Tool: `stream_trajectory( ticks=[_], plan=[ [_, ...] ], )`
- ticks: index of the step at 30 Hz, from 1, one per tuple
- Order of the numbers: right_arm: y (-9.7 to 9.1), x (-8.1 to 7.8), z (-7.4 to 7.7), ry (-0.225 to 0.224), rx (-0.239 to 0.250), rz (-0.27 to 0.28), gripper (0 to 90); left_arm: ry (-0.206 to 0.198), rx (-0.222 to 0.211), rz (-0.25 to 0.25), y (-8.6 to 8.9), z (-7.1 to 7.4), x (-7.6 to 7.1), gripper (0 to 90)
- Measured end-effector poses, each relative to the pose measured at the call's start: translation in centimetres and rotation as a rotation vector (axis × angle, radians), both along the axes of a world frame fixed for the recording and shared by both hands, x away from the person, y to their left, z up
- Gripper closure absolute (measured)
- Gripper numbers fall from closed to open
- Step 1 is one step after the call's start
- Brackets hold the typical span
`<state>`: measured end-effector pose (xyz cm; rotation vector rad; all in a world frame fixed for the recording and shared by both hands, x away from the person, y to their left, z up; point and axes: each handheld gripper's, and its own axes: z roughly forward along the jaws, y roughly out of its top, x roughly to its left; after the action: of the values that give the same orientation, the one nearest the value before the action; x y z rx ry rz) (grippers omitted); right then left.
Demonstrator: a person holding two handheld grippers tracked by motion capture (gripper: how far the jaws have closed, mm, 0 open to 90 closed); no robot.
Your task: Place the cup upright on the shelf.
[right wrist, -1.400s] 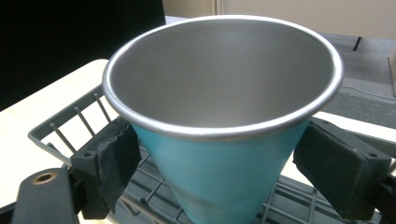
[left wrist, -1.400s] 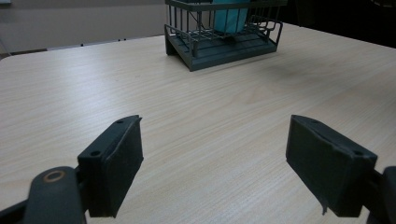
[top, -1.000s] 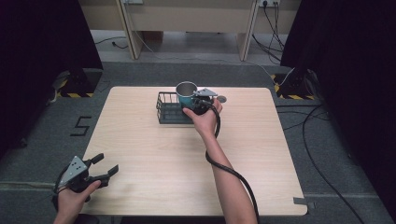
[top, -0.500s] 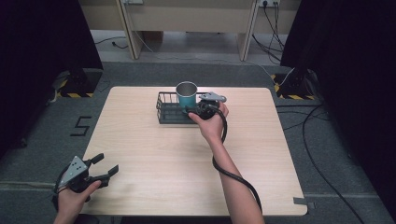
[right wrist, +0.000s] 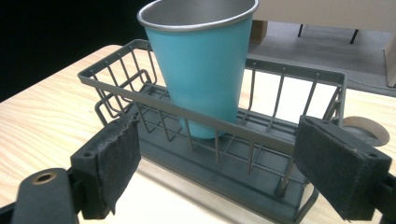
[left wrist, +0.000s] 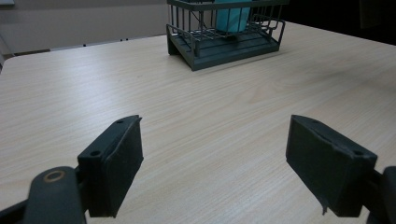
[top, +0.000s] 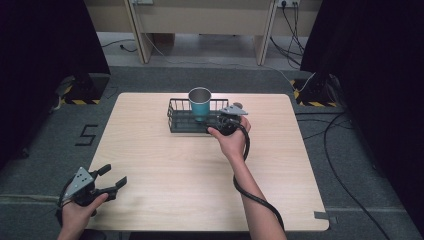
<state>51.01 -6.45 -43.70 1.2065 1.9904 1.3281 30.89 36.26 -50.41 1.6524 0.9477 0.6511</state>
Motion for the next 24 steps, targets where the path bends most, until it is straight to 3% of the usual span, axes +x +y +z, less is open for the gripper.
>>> stream_trajectory(
  ticks=[24],
  plan=[
    [-2.9,-3.0,0.2,0.002,-0.013,-0.004,15.7,0.002,0.008,0.003,-0.1,0.0,0.0,18.1]
  ],
)
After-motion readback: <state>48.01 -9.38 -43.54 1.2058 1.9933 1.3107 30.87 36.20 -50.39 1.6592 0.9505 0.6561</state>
